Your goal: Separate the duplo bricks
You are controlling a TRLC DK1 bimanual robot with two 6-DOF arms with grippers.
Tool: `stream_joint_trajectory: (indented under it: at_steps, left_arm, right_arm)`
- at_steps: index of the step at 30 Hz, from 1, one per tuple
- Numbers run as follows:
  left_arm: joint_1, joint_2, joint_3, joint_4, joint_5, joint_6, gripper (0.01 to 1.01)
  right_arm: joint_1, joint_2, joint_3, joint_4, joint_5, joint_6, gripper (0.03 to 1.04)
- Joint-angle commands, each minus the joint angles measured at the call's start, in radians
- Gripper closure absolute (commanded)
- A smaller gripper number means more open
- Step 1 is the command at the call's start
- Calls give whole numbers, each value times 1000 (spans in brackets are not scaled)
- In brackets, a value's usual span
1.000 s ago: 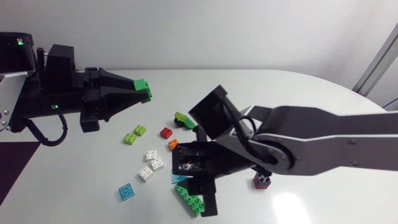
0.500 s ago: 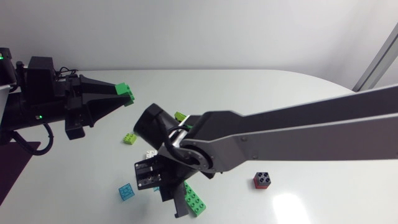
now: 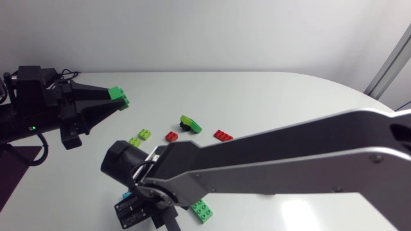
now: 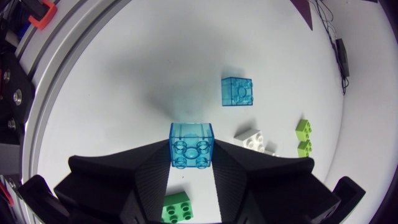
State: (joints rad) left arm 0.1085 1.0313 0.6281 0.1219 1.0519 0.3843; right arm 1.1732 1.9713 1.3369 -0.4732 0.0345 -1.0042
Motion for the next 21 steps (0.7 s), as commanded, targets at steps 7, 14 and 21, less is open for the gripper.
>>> stream_joint_trajectory:
  at_steps: [7, 14, 21]
  left_arm:
    - [43, -66, -57, 41, 14, -2, 828]
    - [54, -99, -71, 41, 14, -10, 830]
    - [36, -105, -68, 45, 13, -25, 830]
  right_arm:
    - [46, 124, 108, -61, 45, -76, 708]
    - [69, 153, 150, -65, 93, -85, 339]
    - [69, 80, 85, -22, 105, -37, 72]
